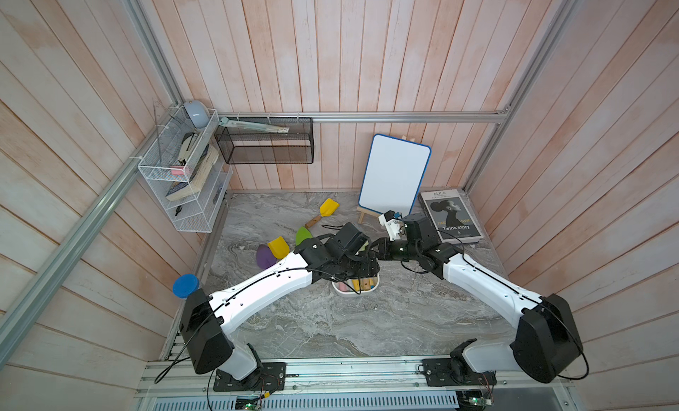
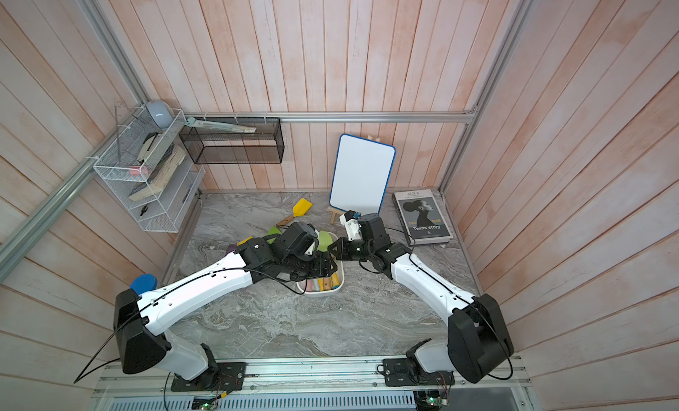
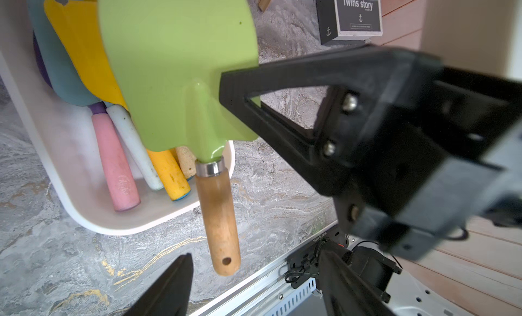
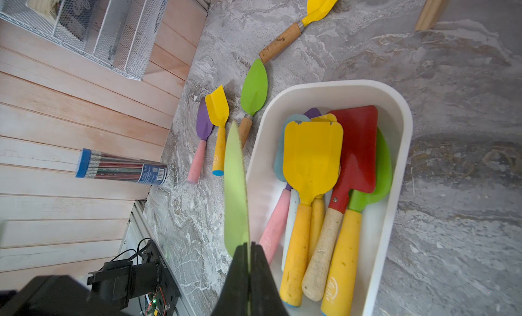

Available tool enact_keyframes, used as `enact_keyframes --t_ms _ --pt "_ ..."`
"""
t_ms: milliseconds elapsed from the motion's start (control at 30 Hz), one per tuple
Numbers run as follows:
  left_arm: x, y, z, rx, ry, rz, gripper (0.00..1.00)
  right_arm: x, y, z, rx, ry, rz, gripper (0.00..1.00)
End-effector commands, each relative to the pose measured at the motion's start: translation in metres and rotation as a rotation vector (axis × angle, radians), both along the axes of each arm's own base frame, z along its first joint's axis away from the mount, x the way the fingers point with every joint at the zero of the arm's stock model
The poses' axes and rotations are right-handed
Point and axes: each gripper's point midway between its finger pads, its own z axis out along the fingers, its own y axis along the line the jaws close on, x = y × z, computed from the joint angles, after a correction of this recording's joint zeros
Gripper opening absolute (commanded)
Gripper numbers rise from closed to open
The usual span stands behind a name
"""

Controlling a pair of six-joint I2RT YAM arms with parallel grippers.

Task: Put the shovel into the storage box
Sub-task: Place the shovel in the storage box.

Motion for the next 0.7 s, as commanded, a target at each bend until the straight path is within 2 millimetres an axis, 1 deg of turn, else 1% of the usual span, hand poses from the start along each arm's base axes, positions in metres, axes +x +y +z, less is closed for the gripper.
enact_keyframes --t_ms 0,133,433,567,667 --pt "0.001 0.005 0.010 -0.025 -0.064 -0.008 0.76 0.012 0.004 0.008 0.014 -0.043 0.034 0.00" --pt "0.001 0.013 0.017 -0.040 -0.108 0.002 0.77 0.025 0.003 -0.002 -0.011 -0.047 0.045 0.00" --pt "0.006 0.029 0.027 -0.048 -0.157 0.022 0.77 0.050 0.008 -0.026 -0.073 -0.043 0.083 0.00" --pt "0.009 0.035 0.032 -0.052 -0.173 0.023 0.77 0.055 0.009 -0.040 -0.099 -0.022 0.099 0.00" --pt "0.012 0.040 0.033 -0.049 -0.183 0.032 0.77 0.056 0.010 -0.051 -0.109 -0.007 0.109 0.00"
